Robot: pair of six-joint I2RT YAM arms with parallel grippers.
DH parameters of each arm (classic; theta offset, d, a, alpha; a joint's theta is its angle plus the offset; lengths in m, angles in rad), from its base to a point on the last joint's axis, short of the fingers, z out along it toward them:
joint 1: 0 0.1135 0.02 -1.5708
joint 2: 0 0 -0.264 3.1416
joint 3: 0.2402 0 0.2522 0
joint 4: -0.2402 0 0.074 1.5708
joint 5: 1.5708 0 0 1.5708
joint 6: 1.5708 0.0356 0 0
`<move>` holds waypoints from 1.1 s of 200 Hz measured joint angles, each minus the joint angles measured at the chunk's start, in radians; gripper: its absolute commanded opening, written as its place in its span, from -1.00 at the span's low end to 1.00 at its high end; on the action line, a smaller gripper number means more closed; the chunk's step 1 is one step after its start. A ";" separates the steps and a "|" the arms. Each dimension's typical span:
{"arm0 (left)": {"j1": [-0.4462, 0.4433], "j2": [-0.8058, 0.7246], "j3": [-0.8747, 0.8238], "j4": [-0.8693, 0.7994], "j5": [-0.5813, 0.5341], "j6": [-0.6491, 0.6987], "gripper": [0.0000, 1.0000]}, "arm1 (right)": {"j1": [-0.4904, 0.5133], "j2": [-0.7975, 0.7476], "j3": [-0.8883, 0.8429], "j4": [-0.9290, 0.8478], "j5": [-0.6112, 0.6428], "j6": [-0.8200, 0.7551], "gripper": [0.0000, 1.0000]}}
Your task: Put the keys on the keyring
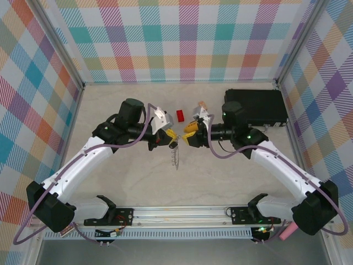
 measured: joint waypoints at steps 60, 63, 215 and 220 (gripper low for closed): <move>0.000 0.005 0.001 -0.033 -0.007 0.031 -1.00 | 0.011 0.093 0.071 -0.093 -0.041 -0.044 -0.27; 0.000 0.005 0.001 -0.033 -0.007 0.031 -1.00 | 0.012 0.095 0.073 -0.095 -0.043 -0.045 -0.27; -0.002 0.015 0.002 -0.055 -0.015 0.031 -1.00 | 0.060 0.153 0.102 -0.156 -0.059 -0.096 -1.00; -0.002 0.015 0.002 -0.055 -0.015 0.031 -1.00 | 0.060 0.153 0.102 -0.156 -0.058 -0.096 -1.00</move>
